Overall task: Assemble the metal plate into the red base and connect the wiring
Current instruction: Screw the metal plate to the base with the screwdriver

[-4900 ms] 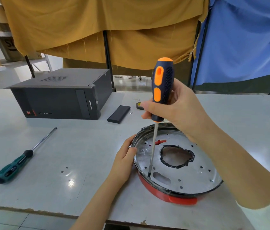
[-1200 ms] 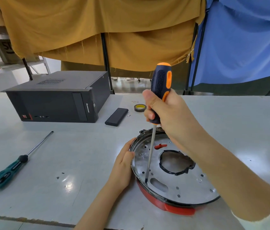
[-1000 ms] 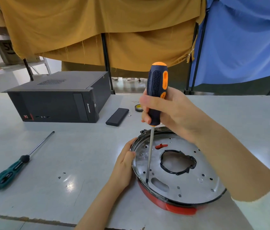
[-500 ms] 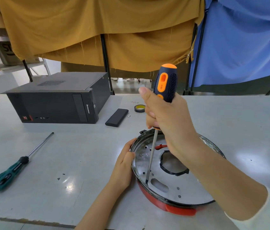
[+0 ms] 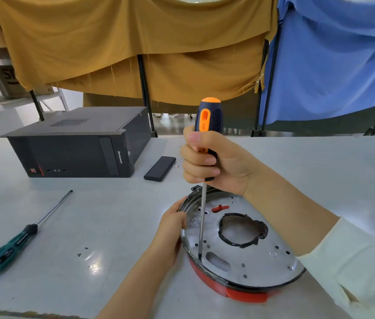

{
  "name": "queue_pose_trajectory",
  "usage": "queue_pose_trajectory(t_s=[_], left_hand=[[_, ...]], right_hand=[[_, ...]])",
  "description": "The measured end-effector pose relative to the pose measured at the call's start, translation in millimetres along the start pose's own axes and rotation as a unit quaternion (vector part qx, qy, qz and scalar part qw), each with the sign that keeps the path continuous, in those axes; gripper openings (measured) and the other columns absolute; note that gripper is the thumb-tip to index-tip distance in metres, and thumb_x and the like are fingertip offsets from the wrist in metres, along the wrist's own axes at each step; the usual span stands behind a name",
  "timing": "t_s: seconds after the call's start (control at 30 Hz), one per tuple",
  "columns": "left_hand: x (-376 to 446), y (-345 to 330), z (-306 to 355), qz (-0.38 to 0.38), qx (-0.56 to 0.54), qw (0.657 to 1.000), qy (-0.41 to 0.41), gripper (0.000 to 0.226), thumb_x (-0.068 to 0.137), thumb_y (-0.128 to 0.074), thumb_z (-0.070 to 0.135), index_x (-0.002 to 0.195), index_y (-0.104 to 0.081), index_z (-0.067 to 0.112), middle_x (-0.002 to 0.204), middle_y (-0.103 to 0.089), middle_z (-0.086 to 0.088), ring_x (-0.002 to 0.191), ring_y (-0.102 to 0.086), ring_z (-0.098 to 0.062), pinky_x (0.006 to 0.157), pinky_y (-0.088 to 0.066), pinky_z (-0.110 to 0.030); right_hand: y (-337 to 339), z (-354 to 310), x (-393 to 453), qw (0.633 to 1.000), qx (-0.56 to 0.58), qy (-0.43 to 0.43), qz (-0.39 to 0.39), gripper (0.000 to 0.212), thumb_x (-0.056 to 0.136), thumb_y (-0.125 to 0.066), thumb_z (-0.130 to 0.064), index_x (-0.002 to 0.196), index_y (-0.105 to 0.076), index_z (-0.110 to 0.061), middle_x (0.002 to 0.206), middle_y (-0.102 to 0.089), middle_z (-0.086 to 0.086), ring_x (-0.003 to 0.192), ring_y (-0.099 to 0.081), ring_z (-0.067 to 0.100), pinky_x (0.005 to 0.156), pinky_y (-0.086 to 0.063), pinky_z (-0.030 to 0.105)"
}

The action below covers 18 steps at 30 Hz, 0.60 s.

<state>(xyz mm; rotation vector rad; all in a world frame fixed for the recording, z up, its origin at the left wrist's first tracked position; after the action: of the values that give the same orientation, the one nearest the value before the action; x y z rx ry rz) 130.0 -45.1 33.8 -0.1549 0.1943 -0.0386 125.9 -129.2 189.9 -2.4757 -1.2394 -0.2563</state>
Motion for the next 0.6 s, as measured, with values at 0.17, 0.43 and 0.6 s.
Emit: queue_pose_trajectory(t_s=[0.17, 0.43, 0.6], left_hand=[[4, 0, -4, 0.115, -0.054, 0.992, 0.006, 0.069, 0.077, -0.03, -0.023, 0.123, -0.063, 0.016, 0.115, -0.07, -0.009, 0.099, -0.07, -0.027, 0.084, -0.059, -0.042], [6, 2, -2, 0.104, -0.029, 0.994, 0.032, 0.075, 0.077, -0.029, -0.024, 0.134, -0.056, 0.016, 0.127, -0.063, -0.01, 0.113, -0.063, -0.03, 0.093, -0.055, -0.043], [6, -1, 3, 0.083, -0.039, 0.995, 0.048, 0.075, 0.075, -0.025, -0.024, 0.123, -0.065, 0.017, 0.11, -0.072, -0.01, 0.089, -0.069, -0.026, 0.06, -0.057, -0.028]], right_hand=[[9, 3, -10, 0.946, -0.108, 0.092, 0.292, 0.031, 0.09, -0.055, -0.013, 0.067, -0.034, -0.019, 0.049, -0.028, -0.005, 0.038, -0.024, 0.009, 0.042, -0.028, 0.021], [2, -7, -18, 0.957, -0.154, 0.068, 0.237, 0.017, 0.087, -0.065, -0.013, 0.079, -0.051, -0.014, 0.057, -0.045, -0.001, 0.042, -0.04, 0.013, 0.048, -0.042, 0.023], [-5, -13, -4, 0.995, -0.098, 0.002, -0.019, 0.016, 0.085, -0.054, -0.012, 0.071, -0.058, -0.018, 0.069, -0.061, -0.001, 0.088, -0.066, 0.028, 0.096, -0.049, 0.044]])
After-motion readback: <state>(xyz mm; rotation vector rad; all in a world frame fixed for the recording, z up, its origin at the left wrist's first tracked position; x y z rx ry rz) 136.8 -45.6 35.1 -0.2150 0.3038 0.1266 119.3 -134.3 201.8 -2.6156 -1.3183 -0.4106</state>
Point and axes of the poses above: each hand's wrist, its own x-axis towards the middle knuckle, its own y-axis out of the back of the hand, z = x × y, the point moved 5 cm from there along x, towards the middle knuckle
